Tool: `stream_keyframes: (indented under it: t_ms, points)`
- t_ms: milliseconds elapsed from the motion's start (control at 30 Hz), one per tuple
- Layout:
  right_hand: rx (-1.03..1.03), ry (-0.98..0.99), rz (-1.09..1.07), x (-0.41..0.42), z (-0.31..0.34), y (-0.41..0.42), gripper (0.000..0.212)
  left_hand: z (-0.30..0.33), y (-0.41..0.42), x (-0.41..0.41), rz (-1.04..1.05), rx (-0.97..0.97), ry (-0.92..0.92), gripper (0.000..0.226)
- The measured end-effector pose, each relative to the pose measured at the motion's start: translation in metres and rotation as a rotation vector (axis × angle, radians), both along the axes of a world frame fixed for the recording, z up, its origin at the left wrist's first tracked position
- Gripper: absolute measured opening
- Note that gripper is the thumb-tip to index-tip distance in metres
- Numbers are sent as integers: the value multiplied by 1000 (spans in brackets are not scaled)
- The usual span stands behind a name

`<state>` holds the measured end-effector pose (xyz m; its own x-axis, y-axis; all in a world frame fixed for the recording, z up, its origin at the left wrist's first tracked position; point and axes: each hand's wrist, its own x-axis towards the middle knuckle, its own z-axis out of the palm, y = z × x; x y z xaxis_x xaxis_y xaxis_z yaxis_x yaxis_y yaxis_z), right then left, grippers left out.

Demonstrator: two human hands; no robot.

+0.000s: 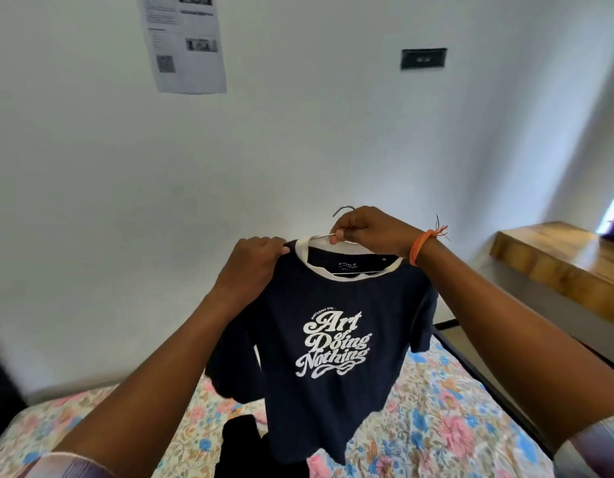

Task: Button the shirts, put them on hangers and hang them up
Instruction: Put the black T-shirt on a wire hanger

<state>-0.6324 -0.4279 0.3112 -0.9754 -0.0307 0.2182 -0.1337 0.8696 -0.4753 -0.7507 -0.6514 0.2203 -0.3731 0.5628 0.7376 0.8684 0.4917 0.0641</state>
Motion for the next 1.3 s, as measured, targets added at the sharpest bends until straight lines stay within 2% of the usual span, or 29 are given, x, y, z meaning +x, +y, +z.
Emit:
stream_keyframes:
  t_ms: [100,167,233,300,333,400,467,567,733,800,900,1000,1133,1300]
  points:
    - [68,78,-36,30,-1,-1,19,-3,11,16,-70,101,37,34]
    - [4,191,-28,61,-3,5,19,0,24,32,-65,146,68,33]
    - [-233,300,-96,107,-5,16,24,4,40,50,-96,164,93,35]
    - [-482,448,-261,155,-12,32,27,10,59,68,-120,155,94,35]
    - [-490,499,-395,185,-18,43,27,14,71,80,-144,151,82,33]
    - [-277,488,-667,241,-36,62,27,22,93,105,-185,142,37,24]
    - [-12,425,-867,296,-53,74,47,30,115,136,-252,155,2,12]
    - [264,462,-1010,367,-67,87,65,41,149,186,-365,142,6,5]
    - [648,480,-1134,490,-62,104,72,56,215,284,-473,87,-28,18]
    - [777,513,-1213,546,-57,108,64,62,245,334,-517,76,-24,24]
    - [851,577,-1341,625,-52,118,46,67,282,413,-625,120,-118,26]
    - [883,596,-1437,698,-46,129,48,64,324,483,-704,156,-169,25]
    - [1028,553,-1513,797,-31,149,56,57,394,575,-820,157,-225,21]
    - [1112,470,-1625,890,-16,196,52,47,478,679,-906,141,-362,17]
